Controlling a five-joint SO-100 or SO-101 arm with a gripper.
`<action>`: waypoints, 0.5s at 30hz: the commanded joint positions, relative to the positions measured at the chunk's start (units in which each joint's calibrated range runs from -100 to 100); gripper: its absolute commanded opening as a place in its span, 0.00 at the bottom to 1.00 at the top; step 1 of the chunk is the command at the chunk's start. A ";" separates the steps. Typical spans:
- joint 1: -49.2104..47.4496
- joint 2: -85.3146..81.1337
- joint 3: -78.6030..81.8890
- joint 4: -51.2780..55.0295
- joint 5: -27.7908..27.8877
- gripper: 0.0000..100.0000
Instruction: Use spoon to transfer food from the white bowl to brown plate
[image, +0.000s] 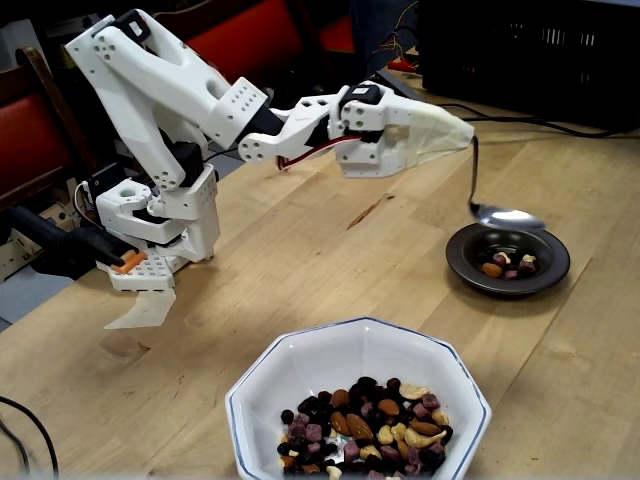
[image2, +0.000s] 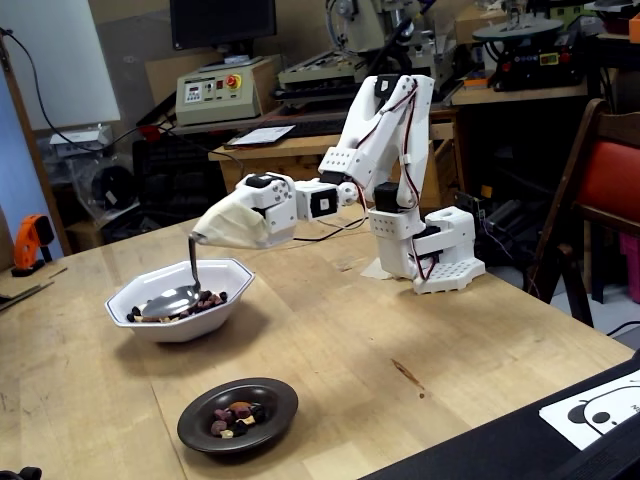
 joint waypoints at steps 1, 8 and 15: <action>2.03 -6.99 0.97 5.19 -0.20 0.02; 2.47 -17.26 3.36 15.47 -0.24 0.03; 2.33 -26.59 7.52 22.27 -0.24 0.03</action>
